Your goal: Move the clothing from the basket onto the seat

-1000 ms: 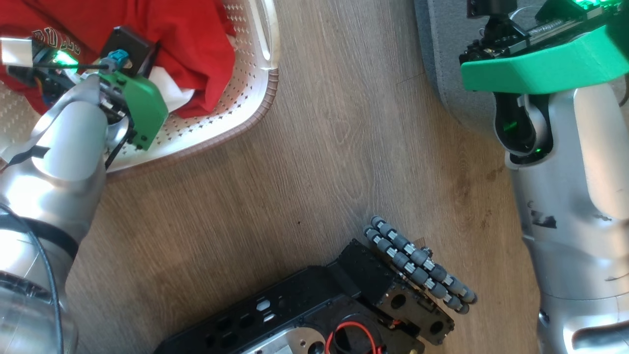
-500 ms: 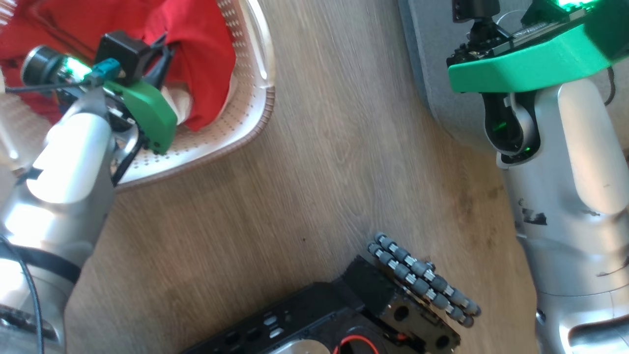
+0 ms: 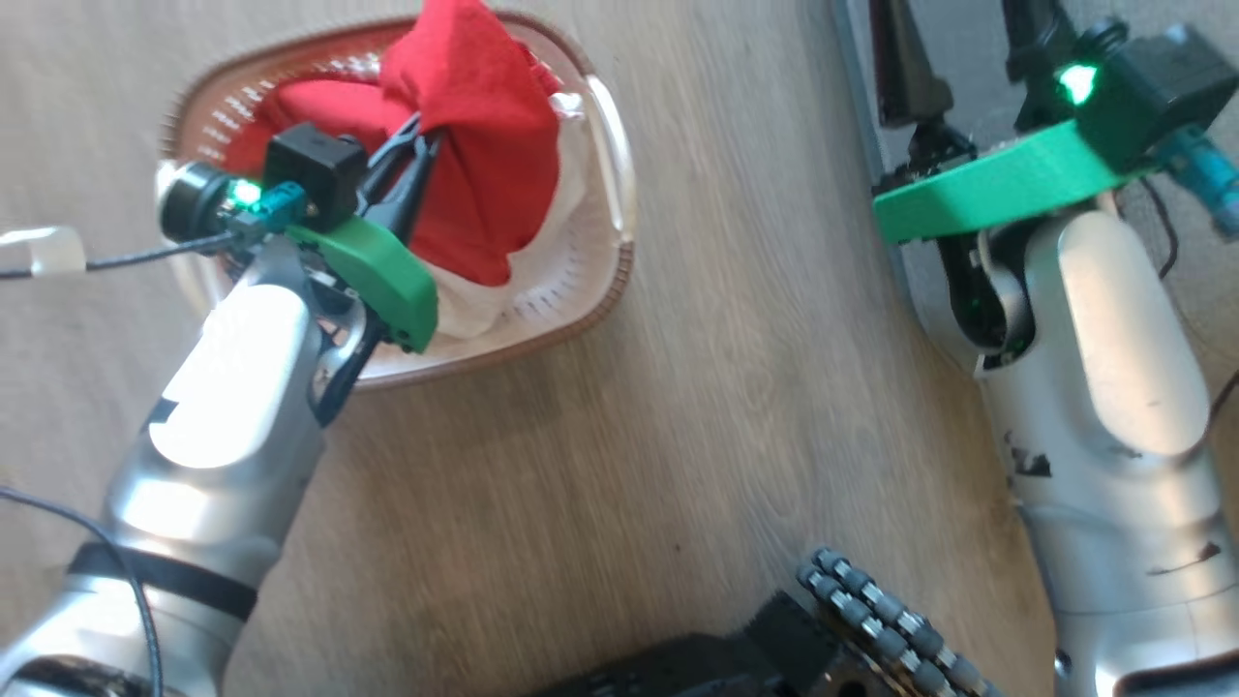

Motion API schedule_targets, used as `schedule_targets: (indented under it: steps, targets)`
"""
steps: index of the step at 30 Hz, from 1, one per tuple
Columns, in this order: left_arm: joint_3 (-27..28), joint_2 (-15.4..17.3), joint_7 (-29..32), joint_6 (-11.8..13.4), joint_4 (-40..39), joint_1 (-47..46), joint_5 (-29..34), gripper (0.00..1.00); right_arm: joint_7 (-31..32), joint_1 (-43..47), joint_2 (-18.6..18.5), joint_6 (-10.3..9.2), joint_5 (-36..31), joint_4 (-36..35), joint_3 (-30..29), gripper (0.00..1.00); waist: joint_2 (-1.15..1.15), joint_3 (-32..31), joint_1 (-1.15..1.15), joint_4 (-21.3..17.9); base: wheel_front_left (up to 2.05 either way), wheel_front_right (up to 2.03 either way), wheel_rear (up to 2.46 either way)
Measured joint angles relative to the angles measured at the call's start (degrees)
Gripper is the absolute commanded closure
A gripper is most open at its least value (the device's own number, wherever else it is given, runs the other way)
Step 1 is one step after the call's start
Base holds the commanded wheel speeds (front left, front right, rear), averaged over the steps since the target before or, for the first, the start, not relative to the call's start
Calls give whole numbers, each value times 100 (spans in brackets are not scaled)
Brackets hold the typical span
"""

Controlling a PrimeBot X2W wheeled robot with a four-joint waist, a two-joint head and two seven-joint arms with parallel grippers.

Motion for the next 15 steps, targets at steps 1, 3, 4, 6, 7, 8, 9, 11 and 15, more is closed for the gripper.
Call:
schedule_targets:
  steps: [1,3,4,6,7,8,9,11,15]
  targets:
    - [48,-48,0,0,-56,53,2,100,0,49,0,0,-37,44,-9,0,0,-96,0,61,0,0,0]
    - [99,-97,0,0,-116,115,2,100,0,108,-1,0,-73,92,-16,0,0,-194,0,122,0,0,0]
    - [135,-148,0,0,-181,178,4,100,0,164,-1,0,-107,141,-29,0,0,-292,0,184,0,0,0]
    - [179,-235,0,0,-281,296,32,100,0,279,-1,0,-168,219,-49,0,0,-486,0,305,0,0,0]
    - [211,-275,0,0,-338,365,43,100,0,339,-1,0,-202,260,-58,0,0,-588,0,363,0,0,0]
    - [252,-311,0,0,-396,431,53,100,0,392,-2,0,-232,310,-65,0,0,-689,0,420,0,0,0]
    - [290,-345,0,0,-442,489,53,100,0,442,-1,0,-250,347,-69,0,0,-787,0,475,0,0,0]
    - [358,-389,0,0,-557,595,53,100,0,532,-2,0,-291,417,-79,0,0,-985,0,580,0,0,0]
    - [472,-486,0,0,-759,800,91,100,0,719,-2,0,-333,553,-119,0,0,-1382,0,764,0,0,0]
